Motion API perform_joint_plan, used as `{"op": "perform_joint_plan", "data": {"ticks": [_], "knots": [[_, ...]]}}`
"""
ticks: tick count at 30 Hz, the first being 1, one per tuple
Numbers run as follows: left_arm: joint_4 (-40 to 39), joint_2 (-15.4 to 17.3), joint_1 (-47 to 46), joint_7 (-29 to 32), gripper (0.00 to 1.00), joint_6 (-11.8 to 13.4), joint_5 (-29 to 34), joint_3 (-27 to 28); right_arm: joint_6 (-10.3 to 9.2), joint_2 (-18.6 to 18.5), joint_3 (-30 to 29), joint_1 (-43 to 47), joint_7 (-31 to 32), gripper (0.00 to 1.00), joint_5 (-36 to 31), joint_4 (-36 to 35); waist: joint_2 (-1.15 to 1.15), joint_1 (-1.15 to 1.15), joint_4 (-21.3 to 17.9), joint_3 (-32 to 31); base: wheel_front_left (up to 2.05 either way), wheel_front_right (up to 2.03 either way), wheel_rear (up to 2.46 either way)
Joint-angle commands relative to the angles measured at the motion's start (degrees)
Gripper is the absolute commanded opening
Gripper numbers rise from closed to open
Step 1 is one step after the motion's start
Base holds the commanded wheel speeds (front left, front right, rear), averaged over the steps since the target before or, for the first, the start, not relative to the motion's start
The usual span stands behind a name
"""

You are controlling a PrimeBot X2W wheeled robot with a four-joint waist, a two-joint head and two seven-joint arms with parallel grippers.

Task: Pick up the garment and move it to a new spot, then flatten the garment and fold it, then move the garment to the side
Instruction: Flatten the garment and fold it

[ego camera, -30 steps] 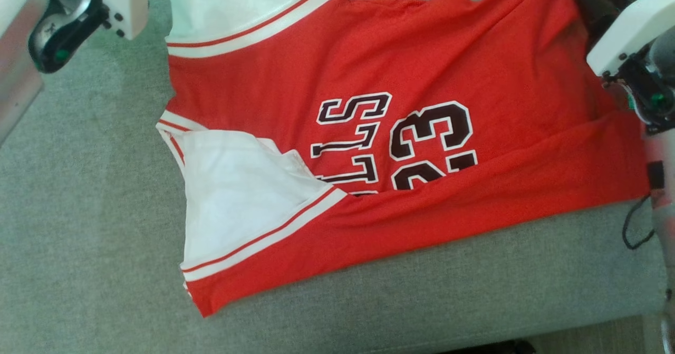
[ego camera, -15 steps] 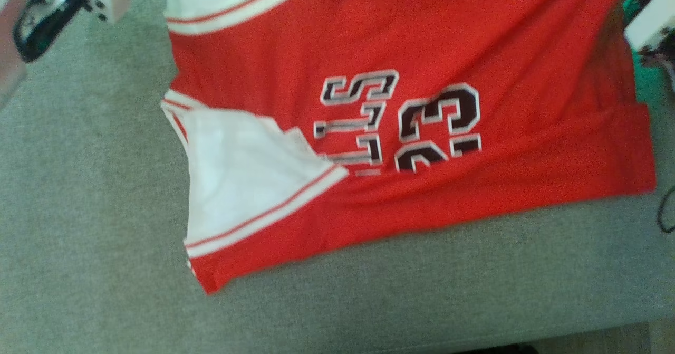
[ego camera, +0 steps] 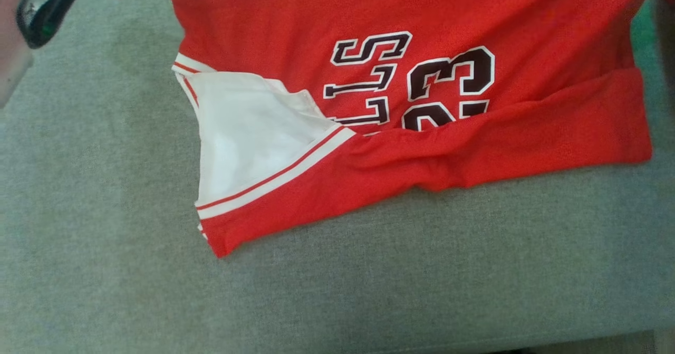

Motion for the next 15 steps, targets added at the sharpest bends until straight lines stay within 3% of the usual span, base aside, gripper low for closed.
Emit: {"op": "perform_joint_plan", "data": {"ticks": [1, 7, 15], "knots": [[-1.71, 2.15, -2.16, -0.65, 0.00, 0.12, -1.06, 2.50, -0.05, -1.66, -0.24, 2.55, -0.59, 0.00, 0.84, -2.68, 0.00, 0.00, 0.53, -0.57, 0.00, 0.00, 0.00], [-8.54, 5.38, 1.44, -2.61, 0.00, 0.12, -3.68, 2.50, -0.05, -2.63, -0.75, 8.19, -1.19, 0.00, 1.85, -5.85, 0.00, 0.00, 1.93, -2.24, 0.00, 0.00, 0.00], [-19.66, 12.22, 10.26, -5.31, 0.00, 0.88, -9.07, 3.94, -0.05, -3.92, -4.11, 17.20, -1.90, 0.00, 3.34, -10.45, 0.00, 0.00, 3.72, -4.36, 0.00, 0.00, 0.00]]}}
